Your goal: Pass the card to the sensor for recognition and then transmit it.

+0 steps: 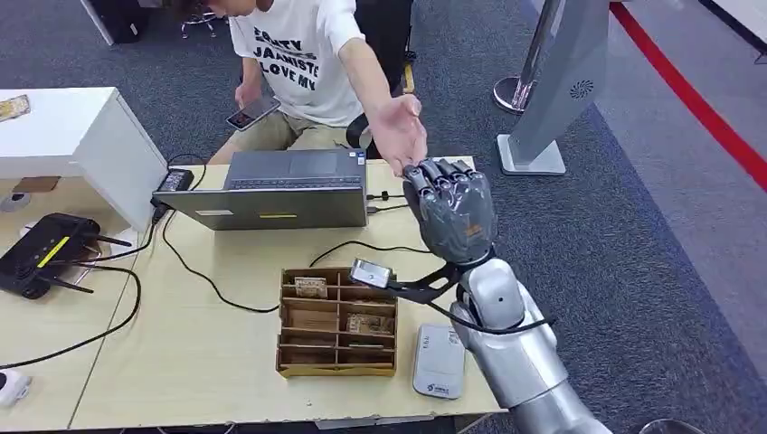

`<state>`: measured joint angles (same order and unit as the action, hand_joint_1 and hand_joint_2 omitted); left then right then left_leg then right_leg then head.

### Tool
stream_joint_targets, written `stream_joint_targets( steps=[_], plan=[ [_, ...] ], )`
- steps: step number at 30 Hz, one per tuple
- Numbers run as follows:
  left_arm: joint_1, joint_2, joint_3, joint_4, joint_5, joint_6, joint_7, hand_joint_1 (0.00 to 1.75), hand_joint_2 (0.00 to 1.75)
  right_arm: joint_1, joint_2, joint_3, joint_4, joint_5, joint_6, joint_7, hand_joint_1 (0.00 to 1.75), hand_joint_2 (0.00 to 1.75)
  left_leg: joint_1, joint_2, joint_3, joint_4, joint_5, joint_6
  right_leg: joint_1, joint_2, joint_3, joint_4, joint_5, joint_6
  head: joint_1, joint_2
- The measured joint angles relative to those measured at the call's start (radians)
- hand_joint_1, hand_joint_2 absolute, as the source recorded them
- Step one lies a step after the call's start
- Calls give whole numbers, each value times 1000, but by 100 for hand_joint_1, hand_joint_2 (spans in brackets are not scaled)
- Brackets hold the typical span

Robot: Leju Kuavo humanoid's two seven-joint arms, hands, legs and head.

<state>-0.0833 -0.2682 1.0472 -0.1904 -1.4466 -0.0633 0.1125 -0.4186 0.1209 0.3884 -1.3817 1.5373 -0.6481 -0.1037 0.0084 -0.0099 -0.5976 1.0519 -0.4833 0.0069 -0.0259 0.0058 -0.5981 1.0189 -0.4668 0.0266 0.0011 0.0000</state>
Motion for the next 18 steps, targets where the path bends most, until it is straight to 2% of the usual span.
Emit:
stream_joint_targets(
  steps=[6, 18],
  plan=[
    [-1, 4, 0, 0, 1, -9, 0, 0, 0, -2, -23, 66, 40, 2, 0, 49, 0, 175, 0, 0, 0, 0, 0, 0, 0, 0, 0, 0, 0, 0, 0, 0],
    [-1, 9, 0, 0, 13, -10, -3, 0, 0, -2, -41, 117, 61, -16, 0, 48, 0, 175, 0, 0, 0, 0, 0, 0, 0, 0, 0, 0, 0, 0, 0, 0]
  ],
)
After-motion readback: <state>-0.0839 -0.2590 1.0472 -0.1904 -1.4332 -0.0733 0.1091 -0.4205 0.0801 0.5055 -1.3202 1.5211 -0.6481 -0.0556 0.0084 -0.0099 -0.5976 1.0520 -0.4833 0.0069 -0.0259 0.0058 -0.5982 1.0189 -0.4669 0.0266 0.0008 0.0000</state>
